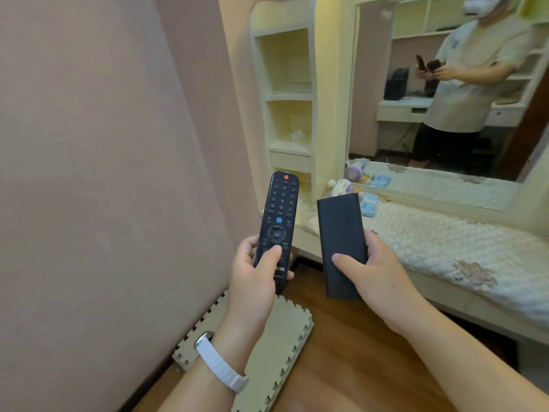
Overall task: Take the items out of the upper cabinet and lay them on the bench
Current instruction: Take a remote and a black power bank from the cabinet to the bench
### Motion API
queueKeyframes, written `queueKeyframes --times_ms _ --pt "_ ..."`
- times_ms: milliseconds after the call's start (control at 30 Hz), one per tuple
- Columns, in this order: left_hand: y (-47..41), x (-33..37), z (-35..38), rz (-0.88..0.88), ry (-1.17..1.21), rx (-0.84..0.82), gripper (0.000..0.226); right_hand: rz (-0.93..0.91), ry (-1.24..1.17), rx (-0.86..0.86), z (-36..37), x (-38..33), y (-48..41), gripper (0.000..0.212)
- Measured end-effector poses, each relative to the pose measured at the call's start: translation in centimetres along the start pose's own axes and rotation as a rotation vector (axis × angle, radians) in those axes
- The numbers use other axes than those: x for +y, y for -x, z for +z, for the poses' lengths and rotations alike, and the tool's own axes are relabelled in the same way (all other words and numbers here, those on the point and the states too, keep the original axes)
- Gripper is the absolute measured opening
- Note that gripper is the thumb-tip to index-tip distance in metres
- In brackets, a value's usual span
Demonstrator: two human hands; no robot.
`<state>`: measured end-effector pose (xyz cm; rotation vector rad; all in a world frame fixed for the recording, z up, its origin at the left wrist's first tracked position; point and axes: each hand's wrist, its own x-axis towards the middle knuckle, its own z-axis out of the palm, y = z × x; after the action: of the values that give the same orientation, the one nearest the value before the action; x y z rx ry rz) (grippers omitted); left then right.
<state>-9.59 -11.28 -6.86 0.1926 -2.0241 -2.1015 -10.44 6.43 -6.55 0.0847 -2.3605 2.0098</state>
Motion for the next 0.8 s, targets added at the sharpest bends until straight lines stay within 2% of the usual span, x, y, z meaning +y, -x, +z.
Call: queueKeyframes --times_ms 467,800 --pt "-18.8 -6.3 6.8 -0.172 0.057 -0.223 0.017 0.205 0.084 0.263 -1.9 4.2 -14.8 0.024" --pt "-24.3 -9.6 18.9 -0.249 0.040 -0.394 0.014 0.285 0.007 0.491 -11.3 8.2 -19.5 0.018"
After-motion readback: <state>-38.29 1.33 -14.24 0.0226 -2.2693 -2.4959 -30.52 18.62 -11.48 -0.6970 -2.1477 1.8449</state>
